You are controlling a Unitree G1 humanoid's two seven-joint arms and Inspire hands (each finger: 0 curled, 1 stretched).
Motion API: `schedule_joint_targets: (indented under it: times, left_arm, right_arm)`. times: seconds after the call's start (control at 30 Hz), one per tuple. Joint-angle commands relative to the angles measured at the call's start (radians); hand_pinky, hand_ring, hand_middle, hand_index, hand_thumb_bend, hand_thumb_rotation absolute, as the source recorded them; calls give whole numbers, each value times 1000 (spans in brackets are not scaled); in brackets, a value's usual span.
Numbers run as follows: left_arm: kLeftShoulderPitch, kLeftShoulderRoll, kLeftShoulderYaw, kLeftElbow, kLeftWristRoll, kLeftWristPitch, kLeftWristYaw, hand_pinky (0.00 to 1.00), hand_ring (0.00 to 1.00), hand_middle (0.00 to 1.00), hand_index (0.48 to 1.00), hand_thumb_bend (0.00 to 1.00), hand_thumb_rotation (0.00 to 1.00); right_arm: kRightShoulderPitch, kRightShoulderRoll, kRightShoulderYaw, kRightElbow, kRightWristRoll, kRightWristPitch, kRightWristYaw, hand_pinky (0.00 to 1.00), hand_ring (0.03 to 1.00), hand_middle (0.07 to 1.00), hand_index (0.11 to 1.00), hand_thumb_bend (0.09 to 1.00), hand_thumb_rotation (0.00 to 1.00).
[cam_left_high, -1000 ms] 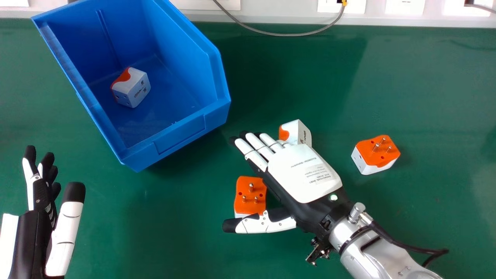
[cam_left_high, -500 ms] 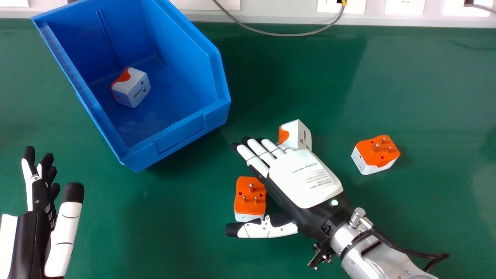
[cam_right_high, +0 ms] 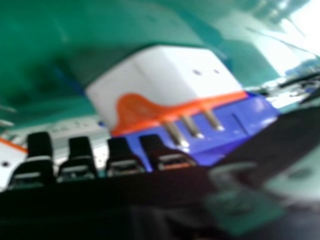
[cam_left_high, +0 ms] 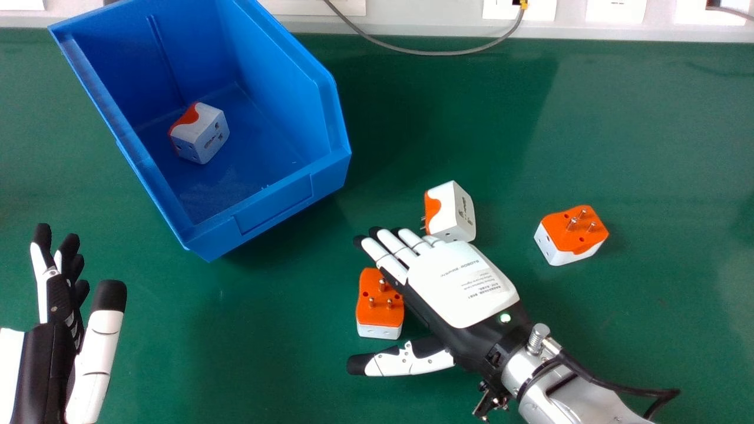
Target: Pick all objects and put in blue box
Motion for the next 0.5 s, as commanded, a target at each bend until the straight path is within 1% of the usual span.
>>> schedule_joint_targets:
  times: [0.0, 0.13, 0.27, 0.47]
  left_arm:
    - [12, 5, 7, -23, -7, -7, -1, 990, 998, 1000, 1000, 766, 972]
    - [19, 4, 5, -38, -6, -1, 0, 992, 1000, 1000, 1000, 771, 974]
    - [18, 8, 6, -30, -7, -1, -2, 995, 1000, 1000, 1000, 775, 976]
    - [26, 9, 7, -46, -7, 9, -7, 995, 1000, 1000, 1000, 782, 977]
  right_arm:
    - [-18, 10, 1, -4, 0, 8, 8, 868, 944, 969, 964, 536, 941]
    - [-24, 12, 5, 1, -6, 19, 22, 855, 935, 963, 958, 529, 939]
    - [-30, 14, 9, 14, -10, 30, 19, 833, 913, 940, 933, 508, 925]
    - [-47, 24, 17, 48, -34, 41, -6, 795, 877, 905, 905, 463, 898]
